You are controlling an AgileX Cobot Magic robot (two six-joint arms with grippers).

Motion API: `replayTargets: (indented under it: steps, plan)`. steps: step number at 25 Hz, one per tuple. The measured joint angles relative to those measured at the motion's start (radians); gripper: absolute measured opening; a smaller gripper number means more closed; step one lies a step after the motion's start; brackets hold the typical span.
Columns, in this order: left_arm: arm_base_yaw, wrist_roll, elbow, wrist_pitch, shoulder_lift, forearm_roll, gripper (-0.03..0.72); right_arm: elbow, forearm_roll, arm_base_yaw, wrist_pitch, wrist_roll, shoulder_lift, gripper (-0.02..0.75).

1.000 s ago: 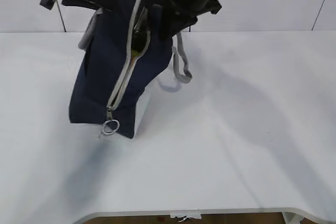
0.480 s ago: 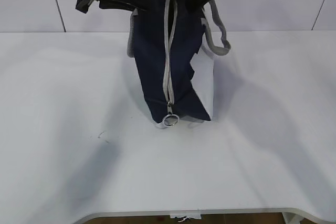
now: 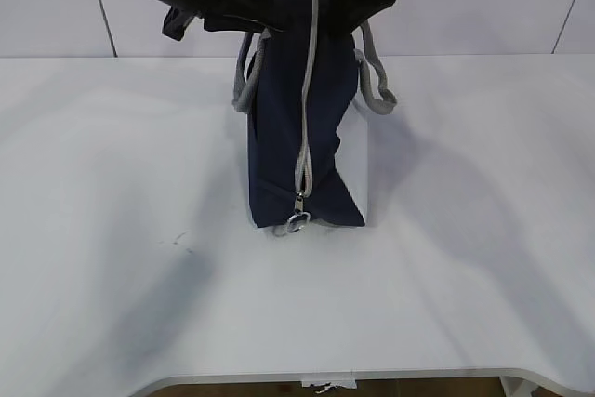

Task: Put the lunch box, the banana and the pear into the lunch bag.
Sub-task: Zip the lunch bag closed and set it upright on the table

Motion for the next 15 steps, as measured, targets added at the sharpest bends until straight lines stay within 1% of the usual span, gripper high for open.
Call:
replayTargets:
  steps: [2,5,8,10,11,13,15]
  plan:
    - [0.000,0.000,0.000,-0.003,0.000,0.000,-0.002,0.000,0.000,0.000,0.000,0.000,0.000,0.014]
    - [0.000,0.000,0.000,-0.005,0.000,0.021,-0.002,0.000,0.000,0.000,0.000,0.000,0.001,0.056]
    - [0.000,-0.001,0.000,-0.008,0.000,0.034,-0.001,0.000,0.006,0.000,-0.005,0.000,0.001,0.129]
    - [-0.001,-0.002,0.000,-0.008,0.000,0.039,0.014,0.000,0.008,0.000,-0.005,0.000,0.001,0.201]
    - [-0.001,-0.002,0.000,-0.009,0.000,0.043,0.039,0.000,0.010,0.000,-0.005,0.002,0.001,0.247]
    - [-0.001,-0.002,0.000,-0.009,0.000,0.043,0.126,0.000,0.010,0.000,-0.006,0.012,0.001,0.330]
    - [-0.001,-0.002,0.000,-0.009,0.000,0.050,0.251,0.000,0.010,0.000,-0.008,0.027,0.001,0.389]
